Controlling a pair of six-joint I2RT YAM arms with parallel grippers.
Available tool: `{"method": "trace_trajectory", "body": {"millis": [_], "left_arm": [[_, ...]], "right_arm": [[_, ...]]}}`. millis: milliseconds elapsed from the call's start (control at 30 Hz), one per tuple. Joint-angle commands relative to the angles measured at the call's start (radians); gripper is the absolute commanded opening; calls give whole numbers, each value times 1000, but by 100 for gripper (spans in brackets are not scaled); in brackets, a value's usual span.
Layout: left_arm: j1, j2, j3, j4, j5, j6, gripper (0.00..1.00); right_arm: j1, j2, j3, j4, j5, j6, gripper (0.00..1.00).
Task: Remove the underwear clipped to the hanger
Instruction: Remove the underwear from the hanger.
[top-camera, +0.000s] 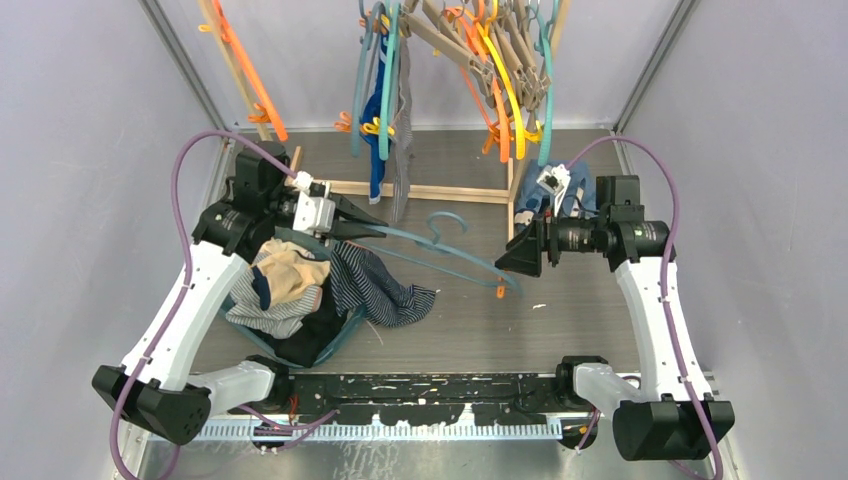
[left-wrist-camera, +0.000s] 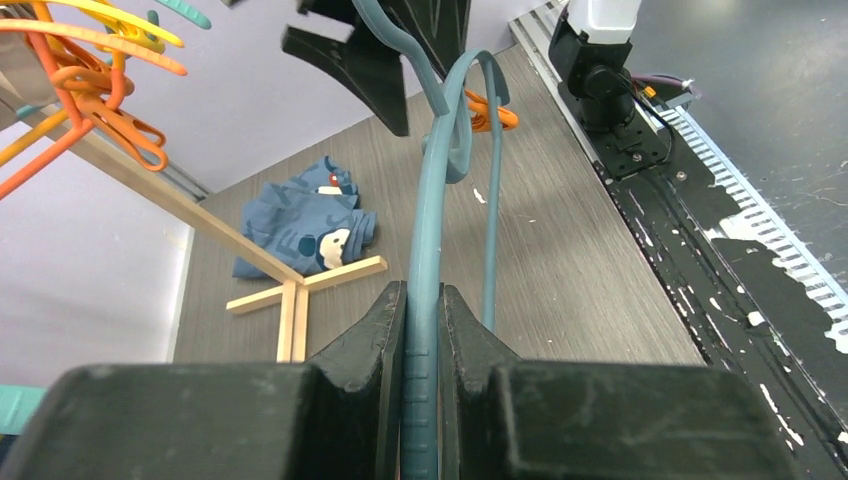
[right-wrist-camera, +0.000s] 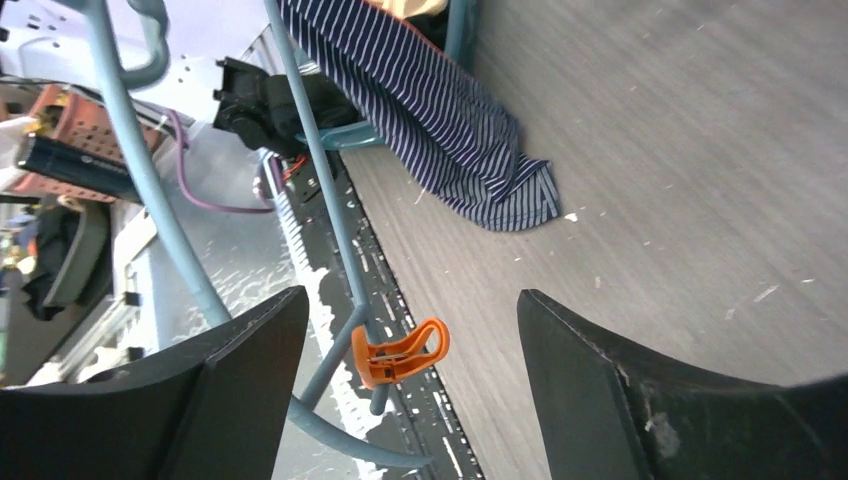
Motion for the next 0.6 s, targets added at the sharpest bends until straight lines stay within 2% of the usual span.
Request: {"method": "trace_trajectory", "body": {"millis": [0, 133, 367, 567], "left_arm": [[4, -36, -18, 61, 18, -7, 0], [4, -43, -46, 107, -3, -75, 0], [-3, -43, -99, 320, -111, -368, 0], [-45, -35, -109, 340, -142, -413, 0]], "right_arm": [[5, -1, 149, 0, 78, -1, 84], [5, 6, 254, -6, 126, -2, 84], [5, -12, 355, -81, 106, -122, 85], [39, -9, 349, -107, 89, -184, 87]]}}
